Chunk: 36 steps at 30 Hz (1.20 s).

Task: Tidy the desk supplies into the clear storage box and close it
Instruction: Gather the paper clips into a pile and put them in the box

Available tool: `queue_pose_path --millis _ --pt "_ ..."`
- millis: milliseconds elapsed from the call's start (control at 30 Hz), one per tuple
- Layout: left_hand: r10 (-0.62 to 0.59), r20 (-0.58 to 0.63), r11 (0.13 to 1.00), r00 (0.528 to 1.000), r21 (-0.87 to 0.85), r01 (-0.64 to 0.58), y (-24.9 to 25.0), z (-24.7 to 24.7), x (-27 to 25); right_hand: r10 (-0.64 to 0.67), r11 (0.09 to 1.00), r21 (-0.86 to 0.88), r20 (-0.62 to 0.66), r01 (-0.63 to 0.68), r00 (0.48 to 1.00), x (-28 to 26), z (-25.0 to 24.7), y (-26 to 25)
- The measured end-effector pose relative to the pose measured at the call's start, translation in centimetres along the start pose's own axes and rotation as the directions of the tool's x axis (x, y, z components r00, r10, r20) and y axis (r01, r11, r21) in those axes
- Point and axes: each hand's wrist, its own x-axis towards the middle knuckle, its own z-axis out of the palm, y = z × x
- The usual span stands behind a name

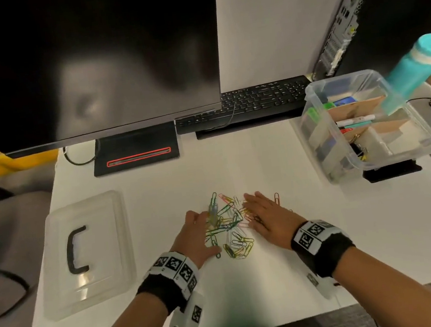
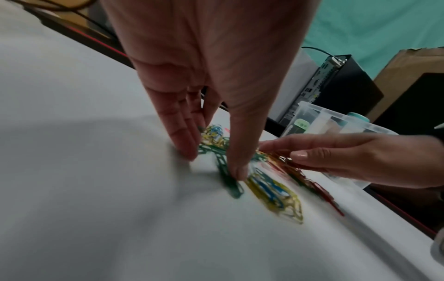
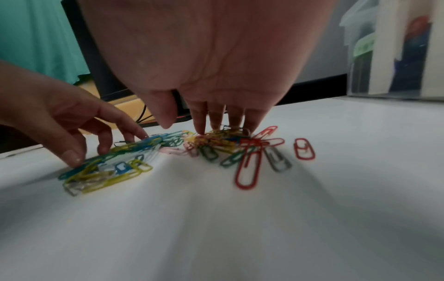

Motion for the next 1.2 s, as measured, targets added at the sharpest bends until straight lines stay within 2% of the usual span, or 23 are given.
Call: queue_pose_path --millis 100,167,267,333,367,433,533,633,733,900,1067,1200 --pt "0.044 0.038 0.999 0.998 -0.026 -0.043 1.7 0.3 0.8 0.095 0.985 0.155 -0.127 -0.075 0.987 -1.2 -1.2 -0.4" --pt "0.055 0.022 0.998 0.998 0.011 -0.056 2.2 -0.3 1.2 0.194 0.979 0.102 -0.195 -0.177 0.961 -2.0 -2.0 -0.7" --pt "0.011 0.012 0.984 1.000 0.179 -0.013 2.1 -1.4 1.2 0.422 0.906 0.049 -0.162 -0.420 0.892 -3.0 -2.1 -0.8" --pt "-0.012 0.061 0.963 0.998 0.270 -0.005 1.9 -1.1 0.8 0.509 0.861 0.093 -0.118 -0.501 0.853 -3.3 -1.3 -1.1" --pt "0.000 0.086 0.951 0.996 0.309 -0.027 1.9 -0.7 0.8 0.515 0.856 0.108 -0.105 -0.505 0.850 -3.1 -0.9 -1.3" --pt "0.058 0.114 0.928 0.992 0.359 -0.096 1.8 0.2 1.4 0.493 0.867 0.135 -0.100 -0.480 0.864 -2.5 -0.2 -1.8" --pt "0.143 0.121 0.930 0.982 0.323 -0.175 1.9 0.1 3.1 0.458 0.887 0.106 -0.096 -0.449 0.884 -1.1 -0.1 -2.3" --pt "0.205 0.136 0.934 0.969 0.268 -0.235 1.9 -0.8 4.2 0.441 0.897 0.086 -0.133 -0.433 0.888 -0.3 -0.4 -2.2" --pt "0.240 0.132 0.916 0.962 0.296 -0.269 2.2 -1.2 4.4 0.389 0.921 0.088 -0.176 -0.379 0.904 0.1 -0.6 -1.9" --pt "0.280 0.047 0.898 0.959 0.339 -0.280 2.7 -0.9 4.1 0.294 0.955 0.046 -0.228 -0.292 0.928 0.5 -0.2 -1.8" --pt "0.268 0.039 0.882 0.963 0.392 -0.261 3.1 -1.1 4.0 0.223 0.970 -0.053 -0.214 -0.239 0.951 0.5 -0.3 -1.1" --pt "0.263 0.039 0.871 0.964 0.419 -0.254 3.2 -1.3 4.1 0.235 0.972 0.053 -0.221 -0.229 0.946 0.4 -1.1 -0.6"
